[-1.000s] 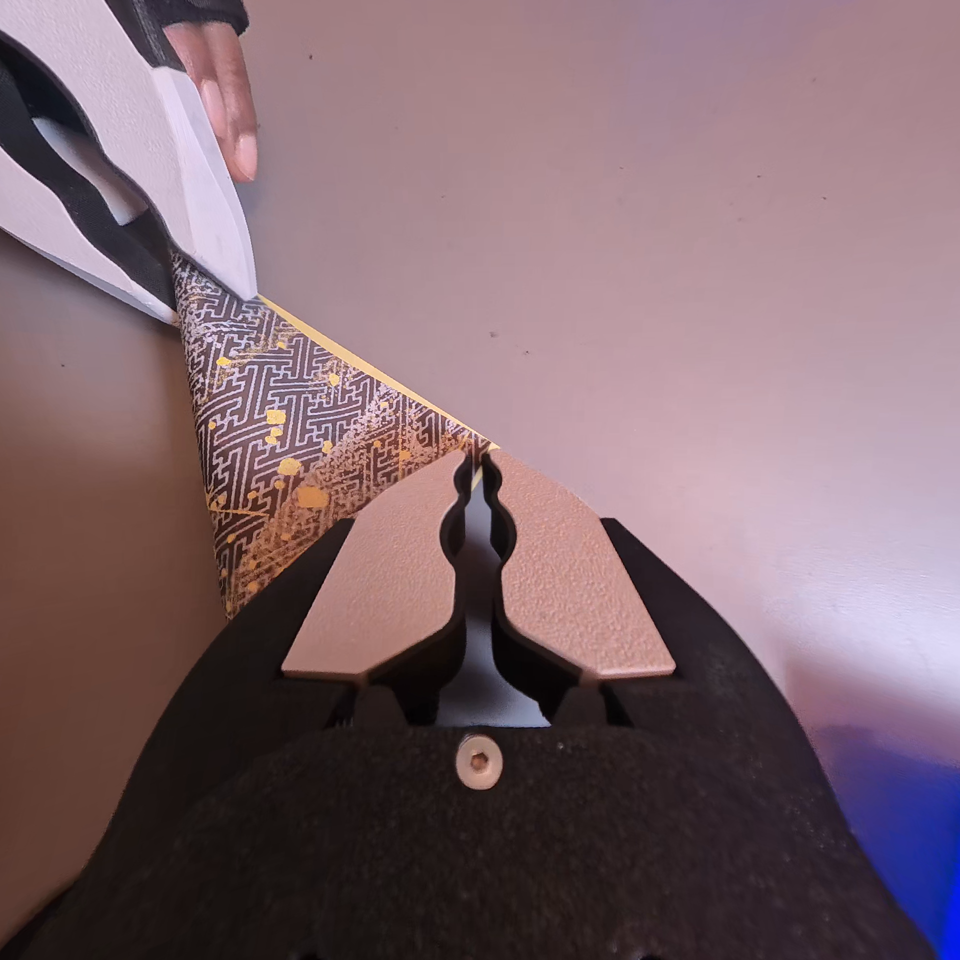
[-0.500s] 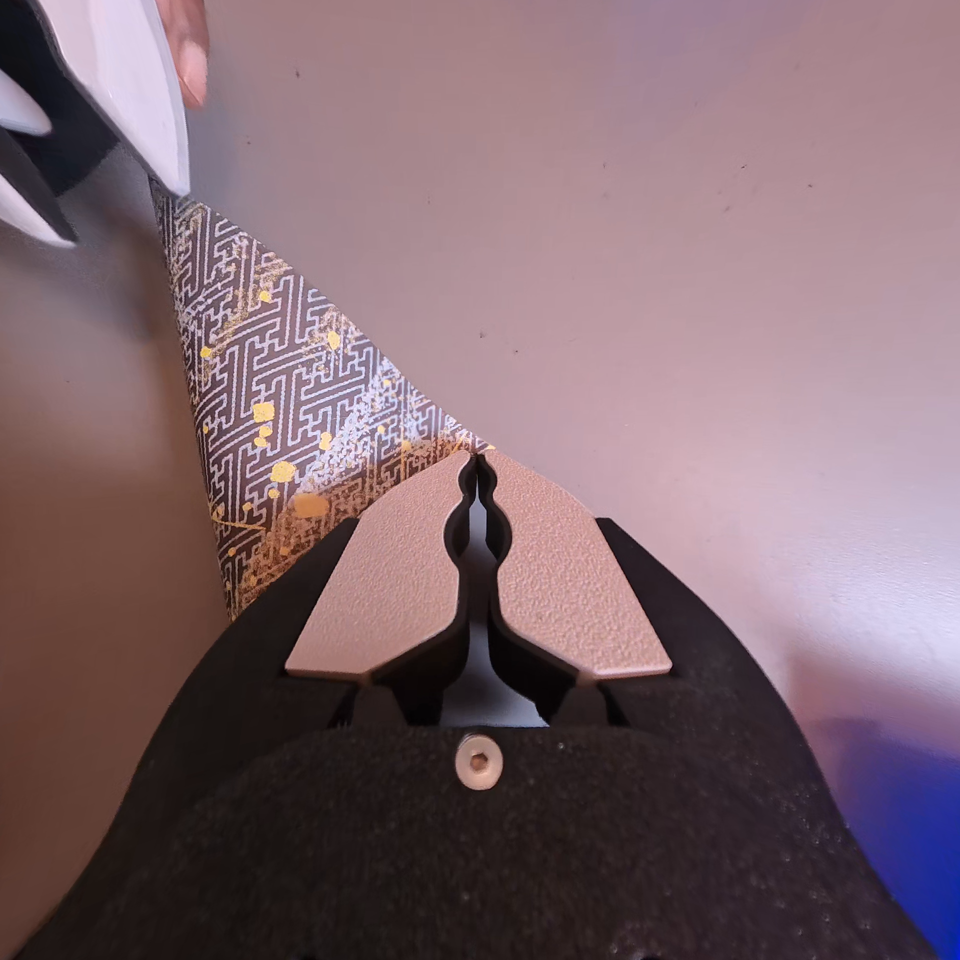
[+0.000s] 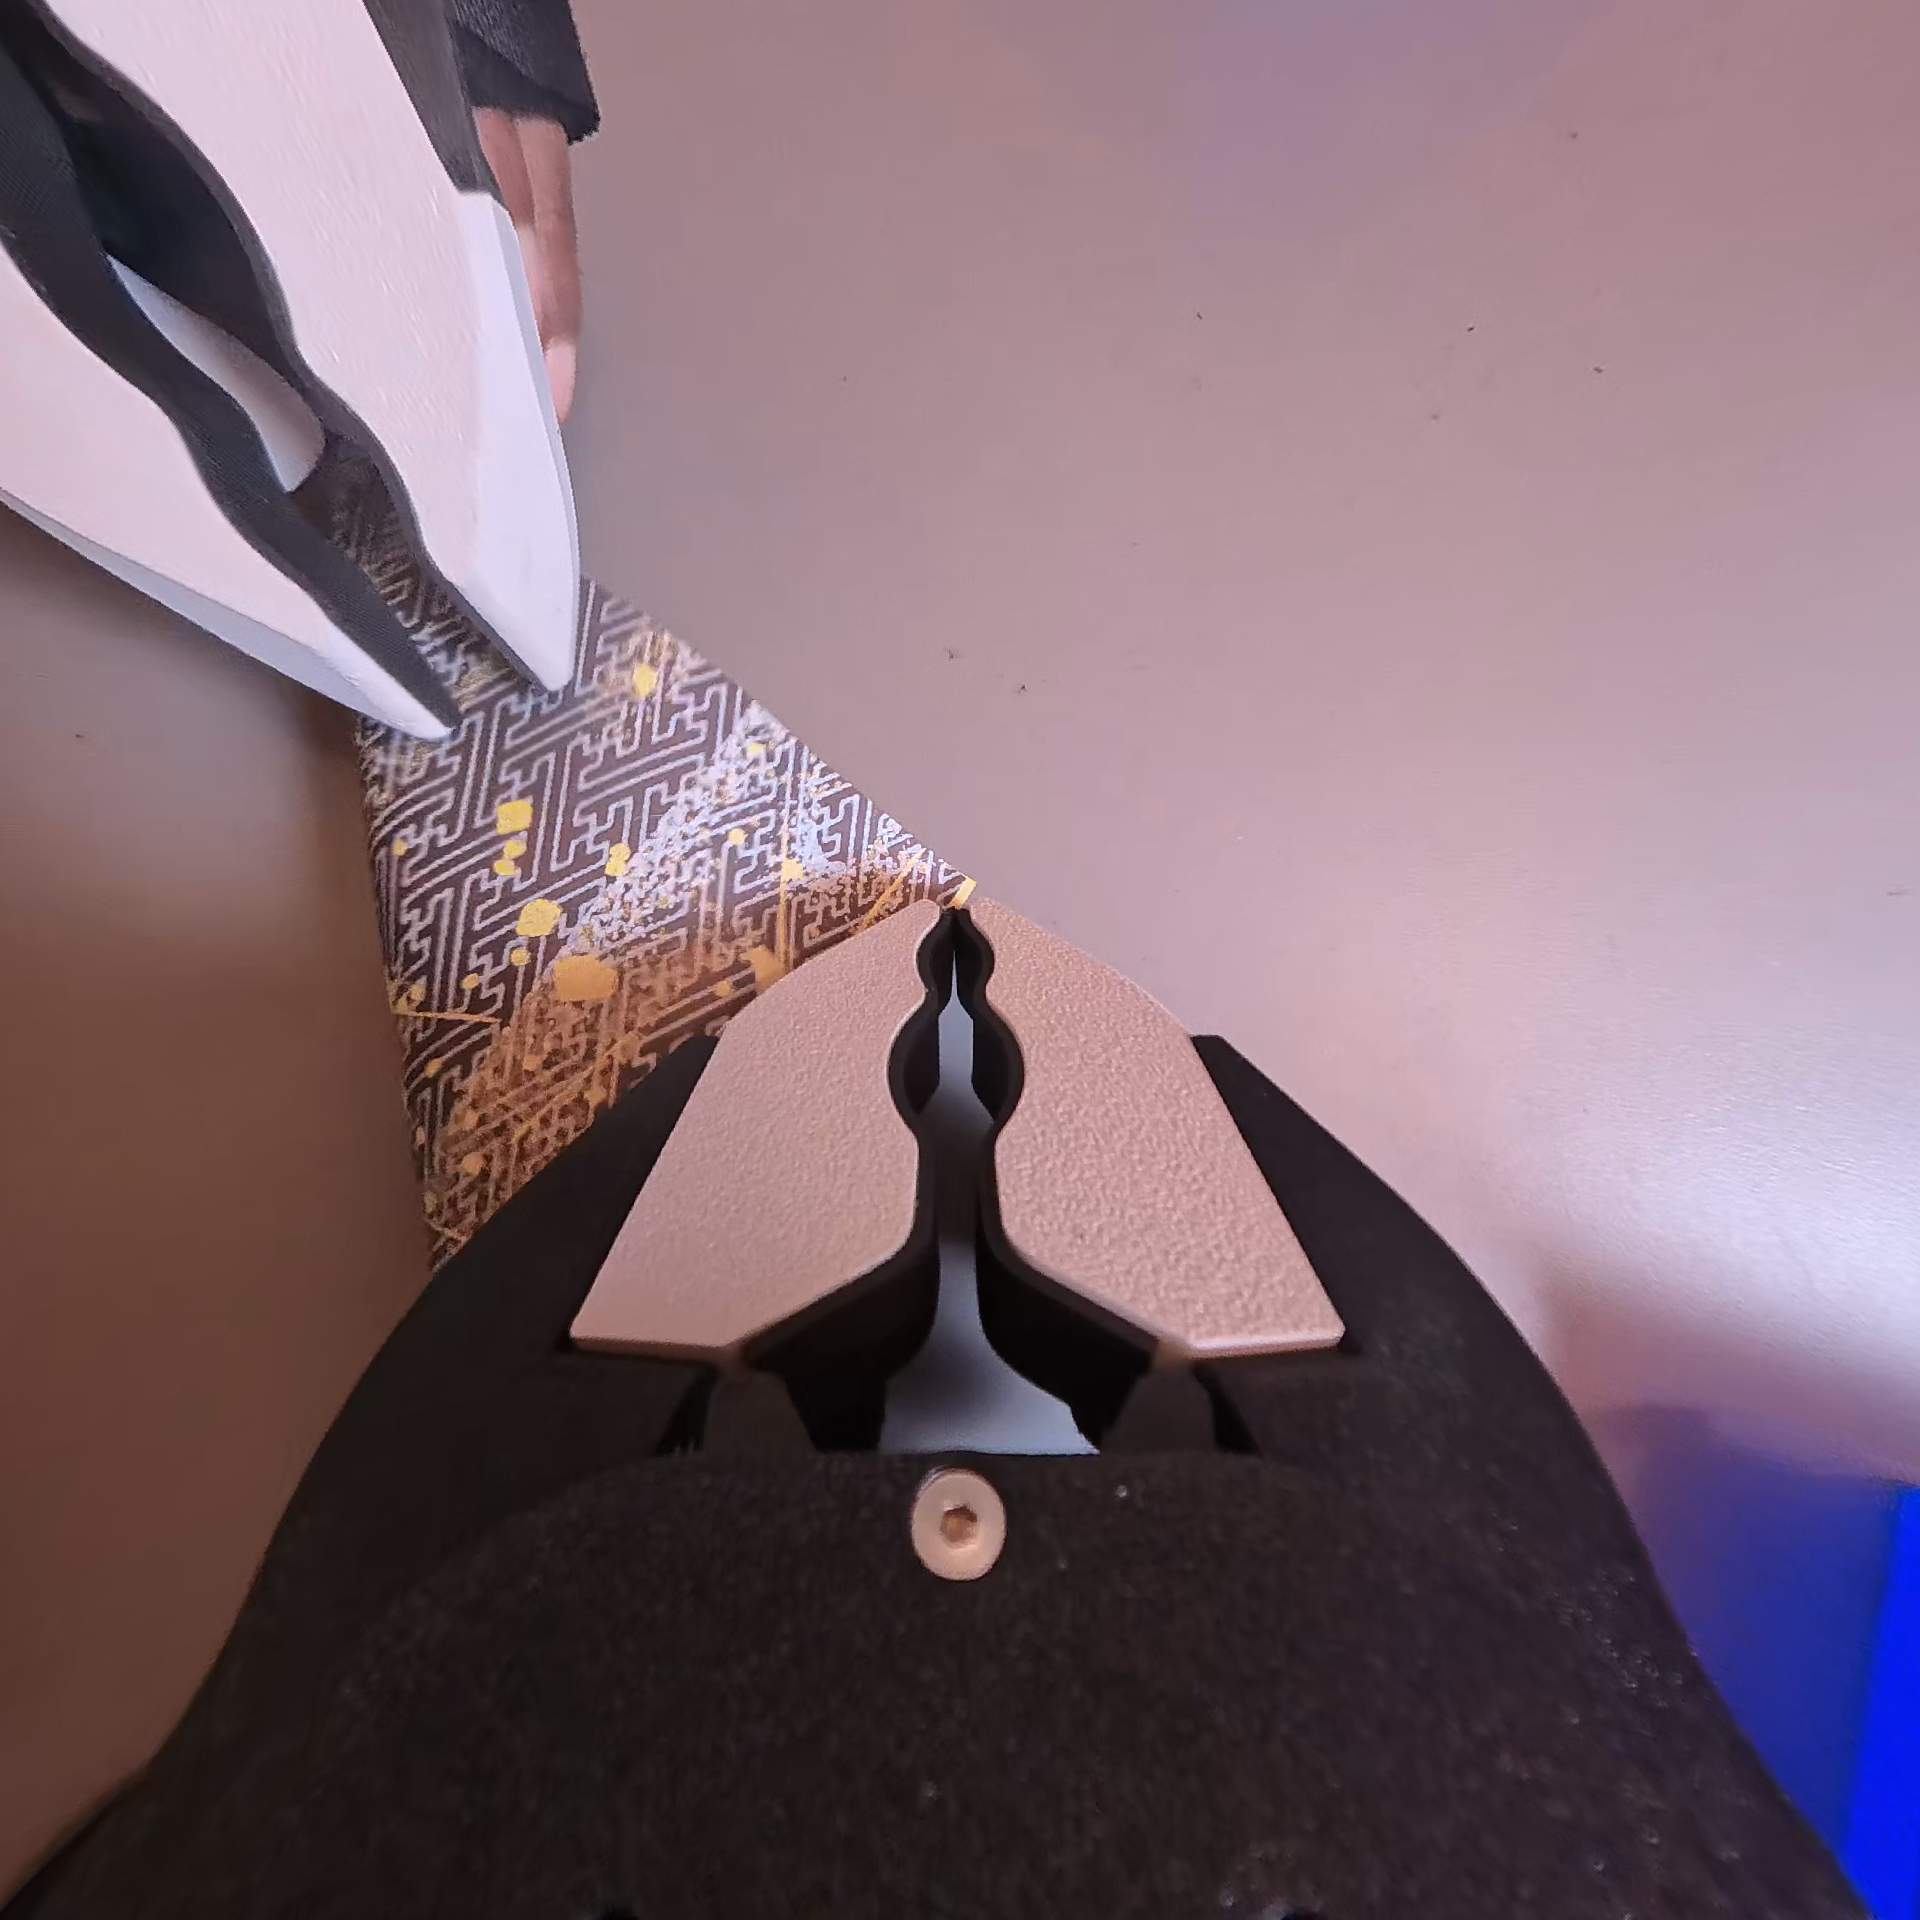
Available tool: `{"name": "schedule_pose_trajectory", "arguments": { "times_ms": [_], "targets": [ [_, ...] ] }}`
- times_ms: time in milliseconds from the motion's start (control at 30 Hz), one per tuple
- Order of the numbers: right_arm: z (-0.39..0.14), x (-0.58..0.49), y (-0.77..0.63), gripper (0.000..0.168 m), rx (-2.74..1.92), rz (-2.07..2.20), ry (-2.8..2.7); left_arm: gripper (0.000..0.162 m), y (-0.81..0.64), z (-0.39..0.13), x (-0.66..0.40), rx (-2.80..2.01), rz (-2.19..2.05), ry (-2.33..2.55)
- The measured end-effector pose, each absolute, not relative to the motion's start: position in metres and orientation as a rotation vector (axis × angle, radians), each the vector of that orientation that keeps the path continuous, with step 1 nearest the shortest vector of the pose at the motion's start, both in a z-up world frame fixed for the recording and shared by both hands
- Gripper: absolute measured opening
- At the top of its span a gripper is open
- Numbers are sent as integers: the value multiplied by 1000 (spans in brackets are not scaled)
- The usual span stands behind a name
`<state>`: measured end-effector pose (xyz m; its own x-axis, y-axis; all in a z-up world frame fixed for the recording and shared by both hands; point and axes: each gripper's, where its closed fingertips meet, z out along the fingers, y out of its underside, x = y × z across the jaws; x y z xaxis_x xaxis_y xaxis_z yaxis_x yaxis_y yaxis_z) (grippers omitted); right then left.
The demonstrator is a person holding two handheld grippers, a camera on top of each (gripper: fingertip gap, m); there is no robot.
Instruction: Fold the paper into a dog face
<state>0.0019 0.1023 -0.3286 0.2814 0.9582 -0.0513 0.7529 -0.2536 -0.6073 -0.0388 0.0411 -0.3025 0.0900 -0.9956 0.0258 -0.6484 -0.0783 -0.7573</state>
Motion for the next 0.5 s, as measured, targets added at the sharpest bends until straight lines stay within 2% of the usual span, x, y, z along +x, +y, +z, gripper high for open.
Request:
{"name": "schedule_pose_trajectory", "arguments": {
  "times_ms": [333,500],
  "targets": [
    [-326,1,101,0,-2077,591,-1530,10,40,-322,-39,-1792,-619,1695],
    [-304,2,95,0,-1941,651,-1587,8,37,-327,-40,-1776,-574,1721]
  ]
}}
